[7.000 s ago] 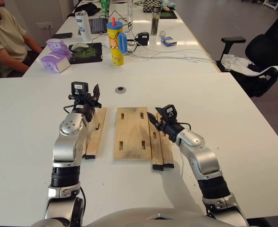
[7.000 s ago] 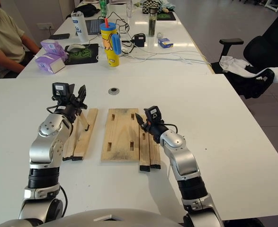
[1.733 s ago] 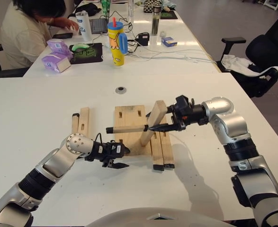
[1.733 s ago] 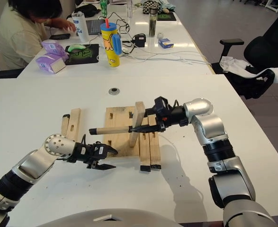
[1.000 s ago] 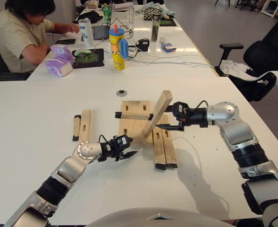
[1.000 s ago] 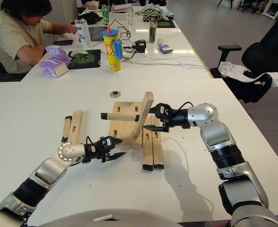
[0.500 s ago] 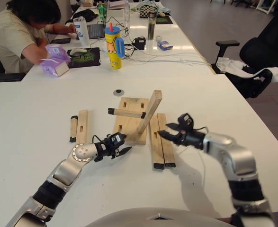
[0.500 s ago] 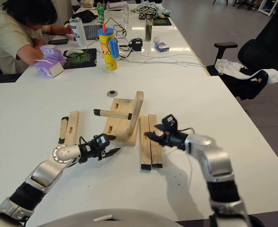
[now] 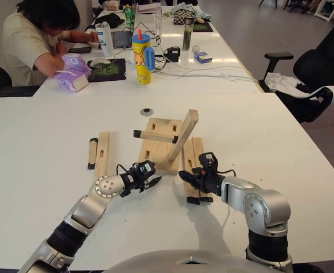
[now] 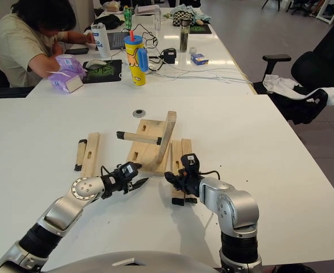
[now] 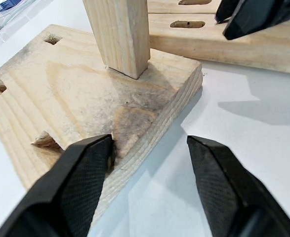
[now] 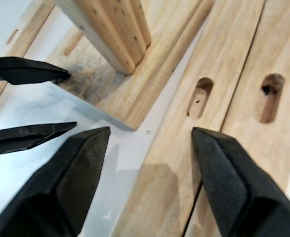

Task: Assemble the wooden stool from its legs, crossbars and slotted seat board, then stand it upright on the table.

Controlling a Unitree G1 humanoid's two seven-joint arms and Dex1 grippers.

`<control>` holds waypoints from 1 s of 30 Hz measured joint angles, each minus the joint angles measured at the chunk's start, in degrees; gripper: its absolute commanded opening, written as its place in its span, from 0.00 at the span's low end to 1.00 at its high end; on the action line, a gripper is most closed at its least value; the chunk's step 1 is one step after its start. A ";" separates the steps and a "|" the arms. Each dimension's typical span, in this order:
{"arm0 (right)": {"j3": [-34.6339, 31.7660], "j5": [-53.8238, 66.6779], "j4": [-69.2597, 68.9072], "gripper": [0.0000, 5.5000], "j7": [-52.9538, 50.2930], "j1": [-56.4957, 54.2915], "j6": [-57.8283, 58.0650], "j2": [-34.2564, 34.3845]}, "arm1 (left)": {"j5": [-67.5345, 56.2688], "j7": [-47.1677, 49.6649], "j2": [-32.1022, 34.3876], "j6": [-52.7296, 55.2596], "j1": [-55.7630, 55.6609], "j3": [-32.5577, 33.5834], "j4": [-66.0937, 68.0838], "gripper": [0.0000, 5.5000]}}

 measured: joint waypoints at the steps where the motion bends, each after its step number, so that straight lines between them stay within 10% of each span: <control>1: 0.72 -0.14 0.01 0.56 -0.12 0.10 -0.62 -0.89 | 0.18 0.11 -0.18 0.00 0.00 -0.07 0.00 0.51; 30: 4.86 -2.80 3.57 0.56 -6.83 -5.31 7.03 -0.12 | 3.65 0.69 -3.65 0.27 -0.81 -1.03 1.18 0.51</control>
